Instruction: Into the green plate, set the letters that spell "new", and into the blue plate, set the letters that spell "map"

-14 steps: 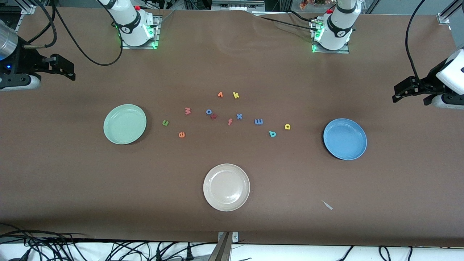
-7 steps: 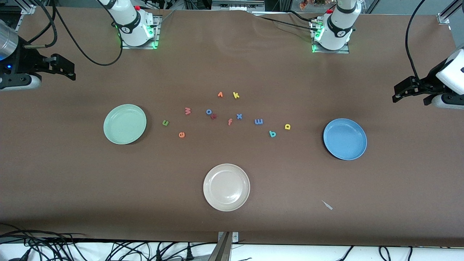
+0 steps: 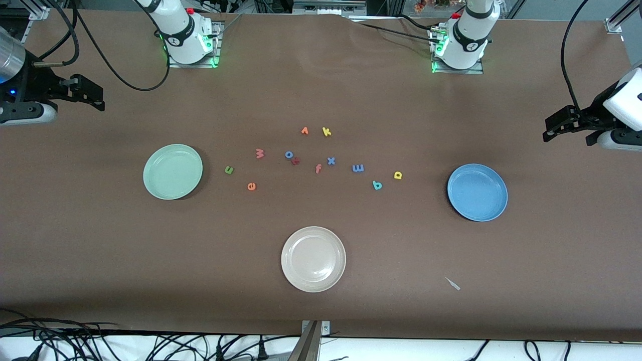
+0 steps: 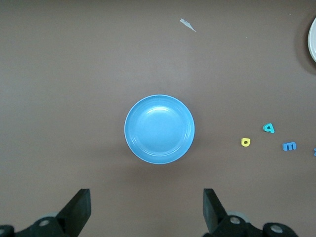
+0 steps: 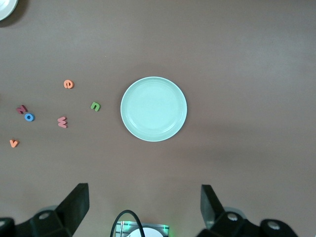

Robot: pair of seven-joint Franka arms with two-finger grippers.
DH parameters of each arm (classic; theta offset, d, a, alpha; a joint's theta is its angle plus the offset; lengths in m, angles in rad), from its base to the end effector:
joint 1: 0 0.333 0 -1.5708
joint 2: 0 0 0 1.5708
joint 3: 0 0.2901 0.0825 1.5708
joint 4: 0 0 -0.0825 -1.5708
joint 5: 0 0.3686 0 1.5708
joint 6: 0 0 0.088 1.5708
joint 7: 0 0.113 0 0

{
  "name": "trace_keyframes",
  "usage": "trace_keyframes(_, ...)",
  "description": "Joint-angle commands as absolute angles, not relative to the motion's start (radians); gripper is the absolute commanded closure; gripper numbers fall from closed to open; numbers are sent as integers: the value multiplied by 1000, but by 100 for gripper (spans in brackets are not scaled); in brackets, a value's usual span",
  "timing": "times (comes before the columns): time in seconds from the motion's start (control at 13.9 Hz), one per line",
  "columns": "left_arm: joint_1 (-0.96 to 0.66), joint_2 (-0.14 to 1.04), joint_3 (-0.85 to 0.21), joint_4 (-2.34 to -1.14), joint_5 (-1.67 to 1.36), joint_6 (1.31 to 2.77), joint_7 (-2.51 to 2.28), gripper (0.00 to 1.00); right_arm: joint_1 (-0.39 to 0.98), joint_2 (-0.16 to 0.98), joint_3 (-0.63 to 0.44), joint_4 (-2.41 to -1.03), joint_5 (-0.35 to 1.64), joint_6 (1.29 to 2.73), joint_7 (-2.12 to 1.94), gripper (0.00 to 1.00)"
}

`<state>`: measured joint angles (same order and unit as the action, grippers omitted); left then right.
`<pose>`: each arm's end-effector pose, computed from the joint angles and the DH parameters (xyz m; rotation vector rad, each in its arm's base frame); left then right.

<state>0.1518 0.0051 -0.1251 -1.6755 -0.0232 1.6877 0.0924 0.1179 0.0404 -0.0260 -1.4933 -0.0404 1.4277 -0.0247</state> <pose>0.5481 0.0124 0.5520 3.1168 -0.0983 0.0133 0.5332 0.0444 0.5941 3.0876 0.1745 -0.1618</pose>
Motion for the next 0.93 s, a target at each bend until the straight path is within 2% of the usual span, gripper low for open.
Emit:
trace_keyframes(0.0, 153, 2, -127, -1672, -31, 1686, 110, 0, 121, 29, -28, -1497, -41, 1420, -29, 0)
trace_keyframes(0.86, 153, 2, -127, -1675, -31, 1687, 110, 0, 121, 31, -26, -1500, -41, 1427, -28, 0)
